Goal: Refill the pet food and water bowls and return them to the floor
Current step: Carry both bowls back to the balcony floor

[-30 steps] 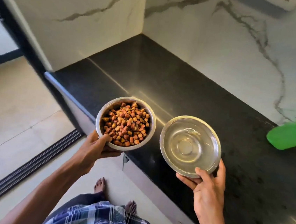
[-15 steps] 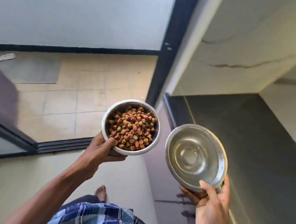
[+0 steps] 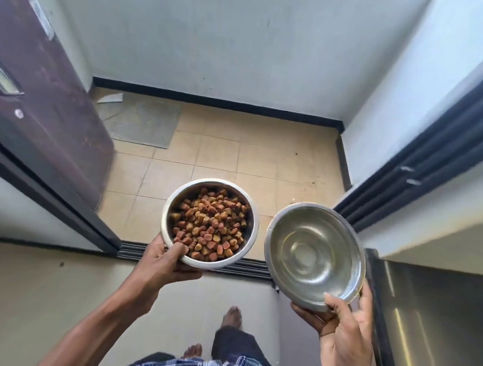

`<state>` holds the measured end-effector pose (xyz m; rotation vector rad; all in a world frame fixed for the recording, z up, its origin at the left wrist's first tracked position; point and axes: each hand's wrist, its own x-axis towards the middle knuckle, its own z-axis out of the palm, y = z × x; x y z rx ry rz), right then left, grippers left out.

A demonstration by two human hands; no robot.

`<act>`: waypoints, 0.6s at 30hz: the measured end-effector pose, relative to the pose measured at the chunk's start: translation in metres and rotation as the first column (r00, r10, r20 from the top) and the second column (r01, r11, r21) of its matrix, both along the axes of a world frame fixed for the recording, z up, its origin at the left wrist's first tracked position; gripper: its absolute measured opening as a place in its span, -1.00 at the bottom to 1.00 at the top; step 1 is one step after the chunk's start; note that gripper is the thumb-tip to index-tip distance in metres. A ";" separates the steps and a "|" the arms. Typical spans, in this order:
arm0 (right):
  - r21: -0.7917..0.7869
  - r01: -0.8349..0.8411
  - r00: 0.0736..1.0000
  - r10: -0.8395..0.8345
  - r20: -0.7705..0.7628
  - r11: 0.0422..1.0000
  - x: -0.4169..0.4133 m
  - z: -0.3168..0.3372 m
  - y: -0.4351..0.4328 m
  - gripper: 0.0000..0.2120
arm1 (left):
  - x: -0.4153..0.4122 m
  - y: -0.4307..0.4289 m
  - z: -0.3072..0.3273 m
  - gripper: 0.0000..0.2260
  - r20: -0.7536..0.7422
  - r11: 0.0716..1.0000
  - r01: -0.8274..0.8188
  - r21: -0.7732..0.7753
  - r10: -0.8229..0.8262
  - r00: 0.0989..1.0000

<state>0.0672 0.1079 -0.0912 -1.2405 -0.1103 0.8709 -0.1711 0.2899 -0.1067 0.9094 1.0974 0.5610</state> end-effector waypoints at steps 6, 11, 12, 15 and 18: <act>-0.011 -0.089 0.995 0.088 -0.040 0.996 0.033 -0.013 0.089 -0.30 | 0.014 0.063 -0.019 -0.75 -0.013 0.996 -0.090 -0.013 0.089 0.996; -0.024 -0.169 0.983 0.166 -0.072 0.985 0.068 -0.017 0.161 -0.27 | 0.037 0.115 -0.024 -0.74 0.006 0.982 -0.184 -0.034 0.184 0.983; -0.014 -0.181 0.979 0.179 -0.094 0.983 0.076 -0.016 0.178 -0.27 | 0.043 0.128 -0.023 -0.74 0.017 0.978 -0.205 -0.030 0.205 0.979; -0.071 -0.240 0.967 0.232 -0.106 0.968 0.099 -0.024 0.219 -0.23 | 0.060 0.163 -0.023 -0.75 -0.007 0.967 -0.251 -0.043 0.251 0.968; -0.053 -0.261 0.960 0.253 -0.121 0.964 0.118 -0.026 0.259 -0.27 | 0.078 0.198 -0.022 -0.75 0.001 0.955 -0.292 -0.060 0.292 0.956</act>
